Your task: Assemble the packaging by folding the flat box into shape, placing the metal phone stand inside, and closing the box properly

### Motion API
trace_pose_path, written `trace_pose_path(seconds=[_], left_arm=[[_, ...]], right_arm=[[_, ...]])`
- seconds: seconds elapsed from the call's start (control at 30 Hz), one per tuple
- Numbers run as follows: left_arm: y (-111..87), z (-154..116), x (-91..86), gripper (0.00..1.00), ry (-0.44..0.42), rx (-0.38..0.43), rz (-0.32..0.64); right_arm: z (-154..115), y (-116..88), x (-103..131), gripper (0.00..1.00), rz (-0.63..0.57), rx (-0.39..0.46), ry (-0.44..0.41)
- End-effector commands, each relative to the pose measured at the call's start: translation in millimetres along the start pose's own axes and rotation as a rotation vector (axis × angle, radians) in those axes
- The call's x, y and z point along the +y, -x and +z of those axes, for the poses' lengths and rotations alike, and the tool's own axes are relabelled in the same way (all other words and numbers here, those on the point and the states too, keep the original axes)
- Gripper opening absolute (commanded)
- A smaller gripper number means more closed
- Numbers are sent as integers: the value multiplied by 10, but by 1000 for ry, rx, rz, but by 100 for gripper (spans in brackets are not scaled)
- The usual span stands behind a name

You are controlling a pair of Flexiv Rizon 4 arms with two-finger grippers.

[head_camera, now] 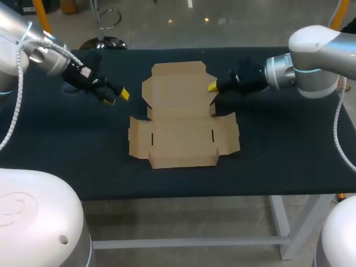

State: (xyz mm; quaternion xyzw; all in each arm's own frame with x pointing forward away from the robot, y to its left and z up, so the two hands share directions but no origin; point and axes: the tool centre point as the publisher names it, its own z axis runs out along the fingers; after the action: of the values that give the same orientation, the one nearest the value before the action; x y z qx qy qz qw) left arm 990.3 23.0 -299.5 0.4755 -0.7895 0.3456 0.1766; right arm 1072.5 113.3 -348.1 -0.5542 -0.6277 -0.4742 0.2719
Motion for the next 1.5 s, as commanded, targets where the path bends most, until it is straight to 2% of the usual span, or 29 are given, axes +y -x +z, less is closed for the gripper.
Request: trace_pose_path(seconds=[0.03, 0.2, 0.5, 0.67, 0.83, 0.9, 1.3, 1.33, 1.5], left_arm=[[-57, 5, 20, 100, -75, 6, 98], [-42, -4, -89, 100, -166, -24, 213], [-147, -1, -298, 100, -249, -42, 376], [-192, -44, -413, 100, -297, 13, 451], [-192, -44, -413, 100, -297, 13, 451], [-192, -44, -413, 100, -297, 13, 451], [-192, -44, -413, 100, -297, 13, 451], [-191, -32, -427, 100, -299, 42, 471], [-220, -15, -547, 100, -357, 65, 545]], right_arm=[[-139, -112, -117, 0, -70, 24, 68], [-227, -269, -94, 0, -155, 48, 107], [-278, -441, -8, 0, -259, 100, 141], [-274, -518, 33, 0, -317, 124, 155], [-290, -611, 61, 0, -382, 160, 176], [-297, -625, 113, 0, -386, 189, 133], [-297, -625, 113, 0, -386, 189, 133], [-297, -625, 113, 0, -386, 189, 133], [-325, -750, 130, 0, -477, 197, 211]])
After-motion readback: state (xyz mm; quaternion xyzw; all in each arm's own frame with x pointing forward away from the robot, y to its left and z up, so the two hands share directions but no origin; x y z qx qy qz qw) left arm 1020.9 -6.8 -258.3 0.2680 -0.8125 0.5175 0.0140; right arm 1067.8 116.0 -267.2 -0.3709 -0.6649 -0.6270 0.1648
